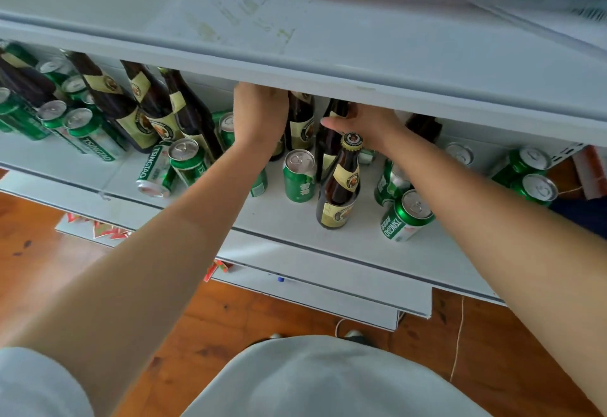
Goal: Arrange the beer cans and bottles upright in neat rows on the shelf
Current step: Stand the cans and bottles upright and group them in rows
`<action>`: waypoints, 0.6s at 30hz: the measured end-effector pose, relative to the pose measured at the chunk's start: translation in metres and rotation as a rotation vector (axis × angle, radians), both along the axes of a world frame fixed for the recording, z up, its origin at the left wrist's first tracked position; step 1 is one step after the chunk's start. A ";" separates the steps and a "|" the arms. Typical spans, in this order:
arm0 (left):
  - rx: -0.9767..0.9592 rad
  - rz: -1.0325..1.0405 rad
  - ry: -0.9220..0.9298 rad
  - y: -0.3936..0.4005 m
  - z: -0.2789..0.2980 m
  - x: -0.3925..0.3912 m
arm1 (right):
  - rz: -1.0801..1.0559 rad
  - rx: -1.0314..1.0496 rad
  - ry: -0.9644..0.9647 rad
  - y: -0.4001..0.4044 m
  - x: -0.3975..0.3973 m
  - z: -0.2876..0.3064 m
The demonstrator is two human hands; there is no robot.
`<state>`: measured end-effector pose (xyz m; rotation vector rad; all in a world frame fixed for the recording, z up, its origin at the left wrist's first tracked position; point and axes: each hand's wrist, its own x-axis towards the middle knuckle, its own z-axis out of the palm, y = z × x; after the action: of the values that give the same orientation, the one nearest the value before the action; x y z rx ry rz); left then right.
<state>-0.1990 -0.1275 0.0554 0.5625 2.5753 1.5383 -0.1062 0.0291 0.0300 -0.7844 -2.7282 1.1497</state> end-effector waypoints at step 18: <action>-0.017 -0.347 0.166 -0.012 -0.057 0.089 | 0.205 0.540 -0.398 0.024 -0.030 -0.062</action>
<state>-0.1102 -0.1398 -0.0019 1.1103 2.4280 1.4027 -0.1365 0.0526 -0.0318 -0.7210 -3.2675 0.2400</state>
